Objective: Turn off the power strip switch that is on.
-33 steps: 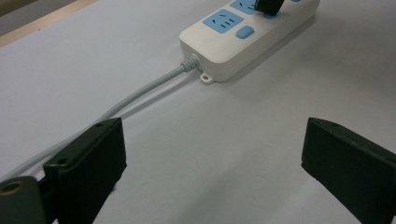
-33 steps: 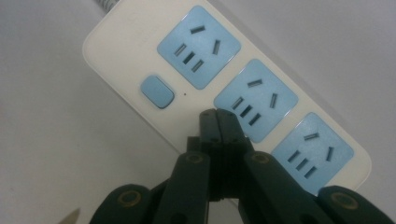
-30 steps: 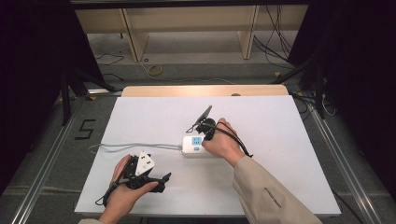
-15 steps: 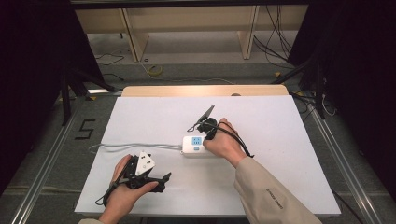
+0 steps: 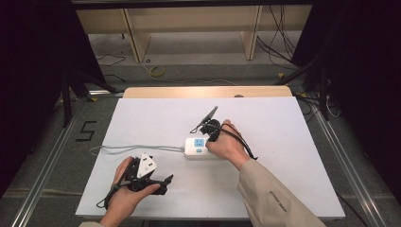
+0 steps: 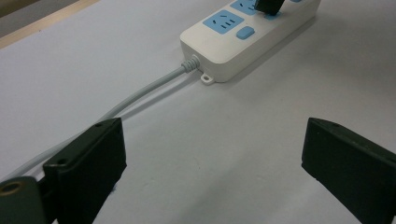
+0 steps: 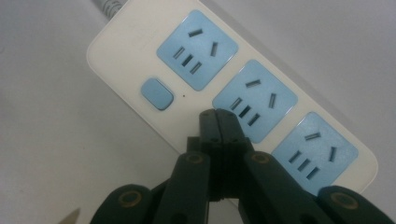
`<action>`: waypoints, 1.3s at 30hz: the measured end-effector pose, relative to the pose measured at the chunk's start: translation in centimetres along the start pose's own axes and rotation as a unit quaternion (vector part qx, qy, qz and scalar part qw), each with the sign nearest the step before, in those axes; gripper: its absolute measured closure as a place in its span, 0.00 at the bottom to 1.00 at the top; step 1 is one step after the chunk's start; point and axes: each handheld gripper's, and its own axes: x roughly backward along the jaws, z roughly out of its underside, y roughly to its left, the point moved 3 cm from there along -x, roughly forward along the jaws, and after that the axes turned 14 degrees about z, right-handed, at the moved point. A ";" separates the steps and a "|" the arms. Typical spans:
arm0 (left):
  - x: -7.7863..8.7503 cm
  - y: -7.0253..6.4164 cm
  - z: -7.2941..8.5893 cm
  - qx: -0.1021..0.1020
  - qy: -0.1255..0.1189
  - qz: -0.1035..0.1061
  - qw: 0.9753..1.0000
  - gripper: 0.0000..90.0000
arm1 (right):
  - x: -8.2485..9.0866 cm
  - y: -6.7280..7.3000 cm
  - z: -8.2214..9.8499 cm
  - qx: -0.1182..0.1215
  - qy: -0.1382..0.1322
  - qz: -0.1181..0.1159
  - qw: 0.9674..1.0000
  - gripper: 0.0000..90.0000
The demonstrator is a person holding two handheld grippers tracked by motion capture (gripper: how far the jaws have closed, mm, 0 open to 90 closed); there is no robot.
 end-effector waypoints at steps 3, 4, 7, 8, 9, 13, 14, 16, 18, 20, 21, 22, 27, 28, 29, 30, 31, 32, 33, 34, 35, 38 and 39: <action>0.0 0.0 0.0 0.000 0.001 0.000 1.000 0.06 | 0.0 -0.1 0.0 -0.002 -0.003 -0.002 1.000 1.00; 0.0 0.0 0.0 0.000 0.001 0.000 1.000 0.06 | 0.0 -0.1 0.0 -0.002 -0.003 -0.003 1.000 1.00; 0.0 0.0 0.0 0.000 0.001 0.000 1.000 0.06 | 0.0 -0.1 0.0 -0.002 -0.003 -0.003 1.000 1.00; 0.0 0.0 0.0 0.000 0.001 0.000 1.000 0.06 | 0.0 -0.1 0.0 -0.002 -0.004 -0.003 1.000 1.00; 0.0 0.0 0.0 0.000 0.001 0.000 1.000 0.06 | 0.0 -0.1 0.0 -0.001 -0.004 -0.003 1.000 1.00; 0.0 0.1 0.1 0.000 0.001 0.000 1.000 0.06 | 0.0 -0.1 0.0 -0.002 -0.002 -0.004 1.000 1.00; 0.0 0.0 0.0 0.001 0.000 0.000 1.000 0.06 | 0.1 -0.2 0.0 -0.002 -0.008 -0.005 1.000 1.00; 0.0 0.1 0.0 0.000 0.000 0.000 1.000 0.06 | 0.3 -0.2 -0.1 -0.005 -0.006 -0.007 1.000 1.00; 0.0 0.1 0.1 0.001 0.001 0.000 1.000 0.06 | 0.3 -0.2 -0.1 -0.005 -0.007 -0.008 1.000 1.00; 0.1 0.1 0.1 0.001 0.001 0.000 1.000 0.06 | 0.3 -0.2 -0.1 -0.001 -0.009 -0.009 1.000 1.00; 0.0 0.1 0.1 0.002 -0.001 0.000 1.000 0.06 | 0.3 -0.2 -0.1 -0.001 -0.009 -0.009 1.000 1.00; 0.0 0.1 0.1 0.001 0.001 0.000 1.000 0.06 | 0.3 -0.3 -0.1 0.001 -0.012 -0.009 1.000 1.00; 0.0 0.1 0.1 0.001 0.001 0.000 1.000 0.06 | 0.3 -0.3 -0.1 0.001 -0.013 -0.008 1.000 1.00; 0.0 0.1 0.1 0.001 0.001 0.000 1.000 0.06 | 0.4 -0.3 -0.1 0.000 -0.014 -0.009 1.000 1.00; 0.0 0.1 0.1 0.002 0.000 0.000 1.000 0.06 | 0.4 -0.4 -0.1 0.001 -0.014 -0.009 1.000 1.00; 0.0 0.1 0.1 0.002 0.000 -0.001 1.000 0.06 | 0.4 -0.4 -0.1 0.000 -0.013 -0.009 1.000 1.00; 0.0 0.1 0.1 0.002 0.000 -0.001 1.000 0.06 | 0.4 -0.5 -0.1 -0.001 -0.014 -0.008 1.000 1.00; 0.0 0.1 0.1 0.001 0.001 -0.001 1.000 0.06 | 0.5 -0.5 0.0 -0.002 -0.015 -0.008 1.000 1.00; 0.0 0.1 0.1 0.001 0.000 -0.001 1.000 0.06 | 0.5 -0.6 0.0 -0.003 -0.016 -0.008 1.000 1.00; 0.0 0.1 0.1 0.002 0.000 -0.001 1.000 0.06 | 0.6 -0.6 0.0 -0.002 -0.017 -0.007 1.000 1.00; 0.0 0.1 0.1 0.002 0.001 -0.001 1.000 0.06 | 0.6 -0.7 0.0 -0.004 -0.018 -0.007 1.000 1.00; 0.0 0.1 0.1 0.001 0.001 -0.001 1.000 0.06 | 0.8 -0.9 0.0 -0.005 -0.022 -0.006 1.000 1.00; 0.0 0.1 0.1 0.001 0.002 0.000 1.000 0.06 | 0.9 -0.9 0.1 -0.006 -0.023 -0.008 1.000 1.00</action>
